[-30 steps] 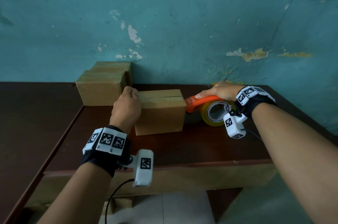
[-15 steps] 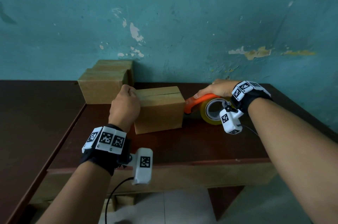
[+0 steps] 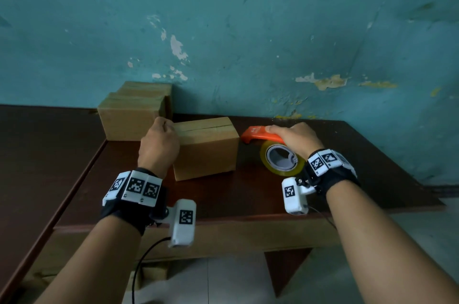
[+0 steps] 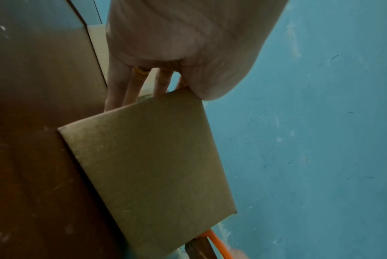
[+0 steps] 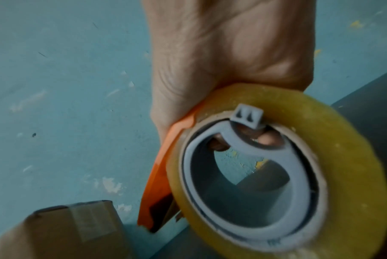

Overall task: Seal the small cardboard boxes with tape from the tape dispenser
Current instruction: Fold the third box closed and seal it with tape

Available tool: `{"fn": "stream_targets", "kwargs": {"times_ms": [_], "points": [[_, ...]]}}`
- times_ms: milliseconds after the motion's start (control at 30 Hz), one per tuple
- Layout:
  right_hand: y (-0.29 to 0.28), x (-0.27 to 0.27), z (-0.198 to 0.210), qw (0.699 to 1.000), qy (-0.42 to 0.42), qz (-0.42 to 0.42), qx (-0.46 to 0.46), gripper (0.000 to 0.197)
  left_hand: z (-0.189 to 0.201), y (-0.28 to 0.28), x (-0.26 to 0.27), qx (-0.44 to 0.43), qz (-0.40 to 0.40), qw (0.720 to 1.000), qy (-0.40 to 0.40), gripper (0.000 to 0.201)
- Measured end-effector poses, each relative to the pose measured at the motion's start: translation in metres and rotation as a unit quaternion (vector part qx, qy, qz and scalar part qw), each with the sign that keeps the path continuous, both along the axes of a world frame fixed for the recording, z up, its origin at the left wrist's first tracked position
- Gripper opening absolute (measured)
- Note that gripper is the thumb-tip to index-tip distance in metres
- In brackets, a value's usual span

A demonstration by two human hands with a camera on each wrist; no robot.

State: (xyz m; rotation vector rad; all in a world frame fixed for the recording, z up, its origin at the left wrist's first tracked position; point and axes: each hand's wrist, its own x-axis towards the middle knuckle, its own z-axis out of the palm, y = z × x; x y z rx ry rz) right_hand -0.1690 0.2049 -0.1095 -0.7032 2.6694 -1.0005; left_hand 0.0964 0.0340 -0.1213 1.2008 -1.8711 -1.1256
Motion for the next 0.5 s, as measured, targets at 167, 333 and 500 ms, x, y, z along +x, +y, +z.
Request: {"fn": "stream_targets", "kwargs": {"times_ms": [167, 333, 500], "points": [[0.013, 0.009, -0.011, 0.997, 0.01, -0.063, -0.051, 0.066, 0.0, 0.003, 0.0, -0.002, -0.005, 1.0, 0.003, 0.032], [0.021, 0.007, -0.022, 0.989, 0.001, -0.108, -0.096, 0.083, -0.001, 0.005, -0.001, -0.01, -0.007, 1.0, 0.005, 0.036], [0.032, 0.012, -0.016, 0.973, -0.129, -0.096, -0.164, 0.06, -0.001, 0.005, -0.003, -0.009, -0.005, 1.0, -0.005, 0.041]]}}
